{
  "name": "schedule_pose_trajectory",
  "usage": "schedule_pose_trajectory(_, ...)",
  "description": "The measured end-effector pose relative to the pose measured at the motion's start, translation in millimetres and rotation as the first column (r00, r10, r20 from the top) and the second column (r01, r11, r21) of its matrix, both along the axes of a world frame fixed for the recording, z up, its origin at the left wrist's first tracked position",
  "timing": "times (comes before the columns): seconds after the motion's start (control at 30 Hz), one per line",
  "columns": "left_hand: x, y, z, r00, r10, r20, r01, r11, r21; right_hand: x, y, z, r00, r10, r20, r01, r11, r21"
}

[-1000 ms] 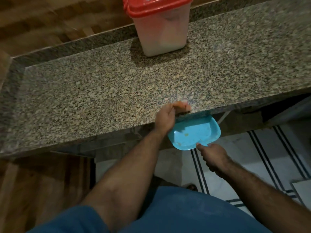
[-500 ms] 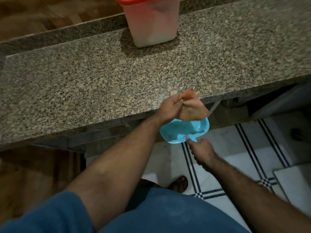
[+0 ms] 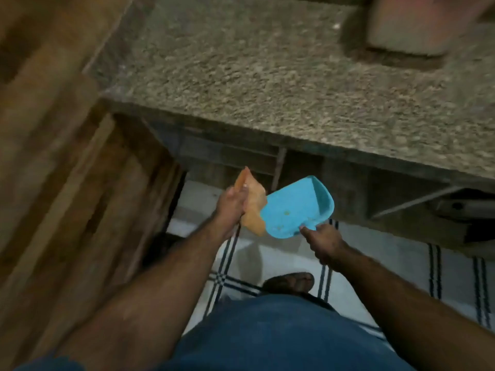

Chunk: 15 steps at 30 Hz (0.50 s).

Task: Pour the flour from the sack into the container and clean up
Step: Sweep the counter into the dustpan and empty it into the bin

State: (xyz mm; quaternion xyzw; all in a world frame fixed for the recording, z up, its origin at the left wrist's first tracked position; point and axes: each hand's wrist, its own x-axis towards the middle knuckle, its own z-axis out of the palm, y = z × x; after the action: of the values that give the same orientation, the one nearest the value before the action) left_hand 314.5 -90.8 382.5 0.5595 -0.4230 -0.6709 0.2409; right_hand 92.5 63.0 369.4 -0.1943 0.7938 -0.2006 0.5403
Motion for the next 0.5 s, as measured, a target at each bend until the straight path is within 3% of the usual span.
schedule_pose_trajectory(0.1,106.2,30.0,-9.4,0.947,0.304,0.098,-0.315,0.942,0.118,66.8,-32.2,-9.4,0.984,0.147,0.1,-0.152,0.987,0.048)
schedule_pose_trajectory(0.2,192.2,66.4,-12.2,0.833,0.519,0.19,-0.549,0.818,0.172,137.4,-58.6,-31.2,0.911,0.374,0.172,-0.39,0.918,0.069)
schedule_pose_trajectory(0.4,314.6,124.1,-30.0,0.609,0.69,0.39,-0.79,0.573,0.219,280.3,-102.3,-72.1,0.76,0.615,0.209,-0.639,0.765,0.072)
schedule_pose_trajectory(0.5,340.3,136.5,-51.8,0.571,0.708,0.416,-0.821,0.507,0.263,338.4,-126.9,-110.7,0.679,0.712,0.178,-0.729,0.682,0.053)
